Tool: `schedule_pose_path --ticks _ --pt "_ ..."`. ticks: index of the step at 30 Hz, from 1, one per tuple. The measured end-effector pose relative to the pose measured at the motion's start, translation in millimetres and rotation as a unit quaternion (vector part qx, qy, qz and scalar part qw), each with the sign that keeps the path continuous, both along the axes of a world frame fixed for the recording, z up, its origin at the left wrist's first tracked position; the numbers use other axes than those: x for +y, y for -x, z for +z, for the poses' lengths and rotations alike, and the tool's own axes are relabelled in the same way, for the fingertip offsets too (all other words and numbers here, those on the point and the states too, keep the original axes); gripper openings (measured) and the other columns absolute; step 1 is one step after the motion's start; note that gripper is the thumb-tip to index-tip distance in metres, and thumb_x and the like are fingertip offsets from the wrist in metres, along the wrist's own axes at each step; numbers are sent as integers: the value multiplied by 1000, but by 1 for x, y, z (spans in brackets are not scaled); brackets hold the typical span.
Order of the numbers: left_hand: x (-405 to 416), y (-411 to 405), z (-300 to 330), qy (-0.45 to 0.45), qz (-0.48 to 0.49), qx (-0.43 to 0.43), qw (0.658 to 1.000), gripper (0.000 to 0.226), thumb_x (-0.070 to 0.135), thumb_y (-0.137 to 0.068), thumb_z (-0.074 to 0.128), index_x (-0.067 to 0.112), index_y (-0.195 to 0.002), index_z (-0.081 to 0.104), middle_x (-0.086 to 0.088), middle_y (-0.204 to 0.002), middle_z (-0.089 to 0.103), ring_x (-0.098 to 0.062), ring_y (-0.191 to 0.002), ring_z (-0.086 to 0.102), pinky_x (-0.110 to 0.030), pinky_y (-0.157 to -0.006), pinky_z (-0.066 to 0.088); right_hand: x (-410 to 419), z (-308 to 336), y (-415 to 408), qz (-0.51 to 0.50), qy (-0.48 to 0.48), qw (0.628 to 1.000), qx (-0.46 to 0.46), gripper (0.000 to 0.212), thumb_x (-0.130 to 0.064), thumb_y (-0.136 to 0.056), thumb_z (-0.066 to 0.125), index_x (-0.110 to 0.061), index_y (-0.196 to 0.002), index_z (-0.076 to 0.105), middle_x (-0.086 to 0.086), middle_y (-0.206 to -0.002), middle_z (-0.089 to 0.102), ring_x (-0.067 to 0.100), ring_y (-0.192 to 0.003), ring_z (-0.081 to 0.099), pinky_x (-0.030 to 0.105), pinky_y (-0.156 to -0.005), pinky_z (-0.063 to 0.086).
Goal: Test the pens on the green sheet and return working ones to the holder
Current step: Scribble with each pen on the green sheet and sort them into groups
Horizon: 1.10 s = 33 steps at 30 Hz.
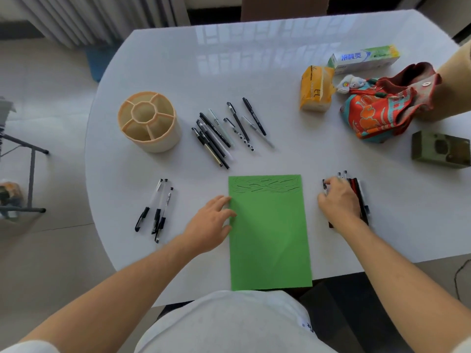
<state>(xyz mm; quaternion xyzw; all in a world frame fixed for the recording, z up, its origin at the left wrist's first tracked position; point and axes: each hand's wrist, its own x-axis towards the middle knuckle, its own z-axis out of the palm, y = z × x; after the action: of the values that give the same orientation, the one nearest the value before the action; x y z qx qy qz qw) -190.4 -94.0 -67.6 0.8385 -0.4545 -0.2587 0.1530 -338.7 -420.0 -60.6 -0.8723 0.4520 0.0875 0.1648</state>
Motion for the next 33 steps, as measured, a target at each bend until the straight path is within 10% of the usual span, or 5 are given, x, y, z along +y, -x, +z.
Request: schedule_pose_path --ticks 11,19,27,33 --pt "5 0 -4 -12 20 36 999 37 26 -96 56 23 -132 61 -2 -164 23 -18 -153 14 -24 -118 1 24 -13 -176 88 -34 990 -102 31 -31 -93 58 -17 -119 70 12 -120 62 33 -102 64 38 -85 50" --pt "12 -13 3 8 68 105 992 34 26 -97 53 26 -130 64 8 -158 37 -5 -146 29 -33 -118 30 28 -6 -152 -22 -127 972 -198 14 -27 -84 68 -17 -92 73 4 -88 75 21 -81 69 30 -74 53" --pt "2 -24 27 101 206 251 940 44 44 -92 58 41 -136 49 21 -122 61 1 -93 64 -29 -86 56 82 47 -24 -89 -355 877 -311 12 -1 -84 77 -10 -88 71 10 -74 71 19 -66 66 38 -68 58" --pt "-15 -9 36 51 105 337 934 14 34 -93 67 34 -106 71 17 -80 70 -4 -68 65 -22 -63 56 127 58 16 -137 -435 823 -340 12 10 -84 71 -2 -86 69 12 -69 64 22 -65 61 31 -64 55"
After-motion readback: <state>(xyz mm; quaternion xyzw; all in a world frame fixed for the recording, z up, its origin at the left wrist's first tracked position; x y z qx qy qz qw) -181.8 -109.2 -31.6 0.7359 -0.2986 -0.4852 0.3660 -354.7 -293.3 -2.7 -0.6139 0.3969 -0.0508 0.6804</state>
